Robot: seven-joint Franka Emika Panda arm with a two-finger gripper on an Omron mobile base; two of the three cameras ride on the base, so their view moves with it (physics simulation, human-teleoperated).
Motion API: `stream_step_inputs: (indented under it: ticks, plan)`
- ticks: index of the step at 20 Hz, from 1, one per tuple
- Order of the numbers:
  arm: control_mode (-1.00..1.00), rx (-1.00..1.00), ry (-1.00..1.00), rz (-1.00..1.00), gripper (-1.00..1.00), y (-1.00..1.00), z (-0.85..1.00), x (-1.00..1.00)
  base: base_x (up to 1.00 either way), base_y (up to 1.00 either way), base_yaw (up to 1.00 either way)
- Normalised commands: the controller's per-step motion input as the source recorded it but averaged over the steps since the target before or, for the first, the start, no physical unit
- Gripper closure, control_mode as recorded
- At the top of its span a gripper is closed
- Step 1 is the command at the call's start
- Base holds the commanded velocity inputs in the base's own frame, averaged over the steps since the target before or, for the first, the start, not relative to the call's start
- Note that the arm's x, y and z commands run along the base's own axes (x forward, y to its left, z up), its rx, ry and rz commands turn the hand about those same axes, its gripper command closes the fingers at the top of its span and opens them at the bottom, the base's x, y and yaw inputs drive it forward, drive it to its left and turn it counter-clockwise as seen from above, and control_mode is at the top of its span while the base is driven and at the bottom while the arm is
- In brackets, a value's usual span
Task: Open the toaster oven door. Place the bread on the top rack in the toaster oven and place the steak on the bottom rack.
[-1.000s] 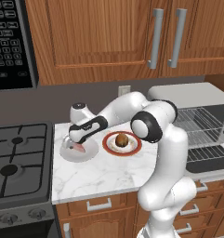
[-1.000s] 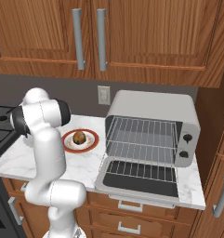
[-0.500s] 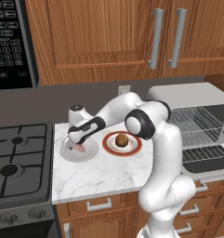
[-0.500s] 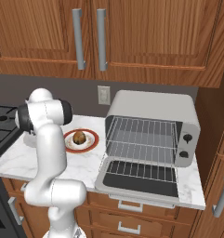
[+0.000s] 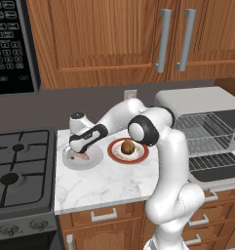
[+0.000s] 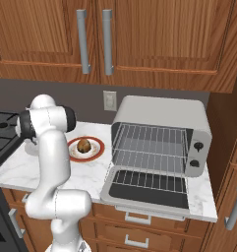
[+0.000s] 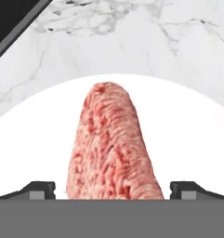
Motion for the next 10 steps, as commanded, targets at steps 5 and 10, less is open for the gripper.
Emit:
stream_step_inputs:
  ticks: [5,10]
  plan:
    - [-1.0,0.0,0.01,0.0,1.0,0.0,-0.03,-0.02,0.0,0.0,0.0]
    - [-1.0,0.0,0.08,0.04,1.0,-0.09,0.07,-0.21,0.0,0.0,0.0]
